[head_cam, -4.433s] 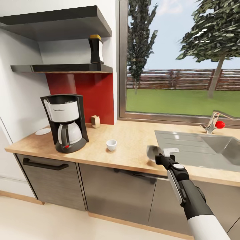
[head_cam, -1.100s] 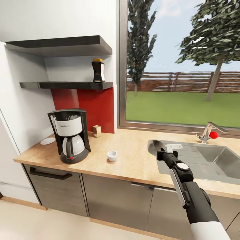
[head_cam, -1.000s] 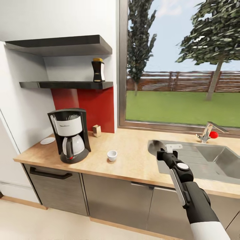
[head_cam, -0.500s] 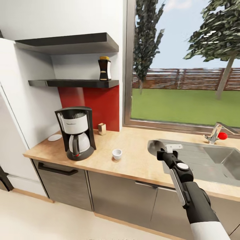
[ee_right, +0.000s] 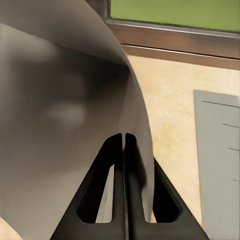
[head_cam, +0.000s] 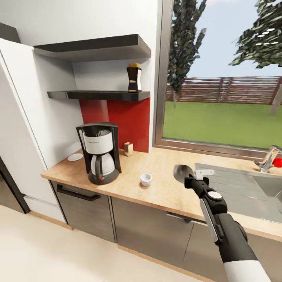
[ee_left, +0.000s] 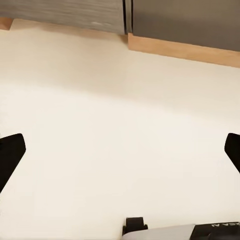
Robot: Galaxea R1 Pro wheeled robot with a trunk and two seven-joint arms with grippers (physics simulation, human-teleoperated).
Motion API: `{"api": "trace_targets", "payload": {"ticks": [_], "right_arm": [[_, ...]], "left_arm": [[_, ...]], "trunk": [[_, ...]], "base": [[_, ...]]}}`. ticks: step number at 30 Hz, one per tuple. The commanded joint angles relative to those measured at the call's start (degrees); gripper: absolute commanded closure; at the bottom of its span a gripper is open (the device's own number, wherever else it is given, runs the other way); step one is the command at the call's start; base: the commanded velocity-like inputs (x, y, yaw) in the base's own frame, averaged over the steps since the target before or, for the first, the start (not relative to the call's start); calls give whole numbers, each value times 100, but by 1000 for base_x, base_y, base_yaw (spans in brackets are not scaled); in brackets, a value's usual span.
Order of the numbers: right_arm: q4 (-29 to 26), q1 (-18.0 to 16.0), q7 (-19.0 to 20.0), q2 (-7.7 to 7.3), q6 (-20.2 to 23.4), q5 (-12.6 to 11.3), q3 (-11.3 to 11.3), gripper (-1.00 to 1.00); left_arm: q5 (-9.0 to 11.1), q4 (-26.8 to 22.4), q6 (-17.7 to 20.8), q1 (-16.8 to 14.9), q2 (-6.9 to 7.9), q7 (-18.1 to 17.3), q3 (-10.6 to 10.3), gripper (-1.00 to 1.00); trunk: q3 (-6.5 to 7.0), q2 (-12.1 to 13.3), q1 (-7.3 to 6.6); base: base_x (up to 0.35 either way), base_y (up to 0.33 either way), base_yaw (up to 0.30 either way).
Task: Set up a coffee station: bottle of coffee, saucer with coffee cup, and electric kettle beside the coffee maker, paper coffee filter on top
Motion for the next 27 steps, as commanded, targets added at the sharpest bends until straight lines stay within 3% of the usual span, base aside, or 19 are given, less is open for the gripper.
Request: {"api": "trace_targets", "payload": {"ticks": [1, 12, 27], "right_arm": [[-8, -5, -29, -1, 32, -12, 6, 100], [-8, -5, -29, -5, 32, -10, 6, 100], [-13, -5, -29, -7, 40, -2, -3, 100]], "left_arm": [[-40, 4, -19, -7, 1, -1, 1, -100], [-40, 4, -19, -8, 1, -2, 1, -100], [-40, 4, -19, -6, 1, -2, 1, -100]], "trunk": [[-22, -14, 3], [-100, -14, 3], [-94, -14, 3]], "base": [[0, 0, 162], [0, 0, 152], [0, 0, 9]]}}
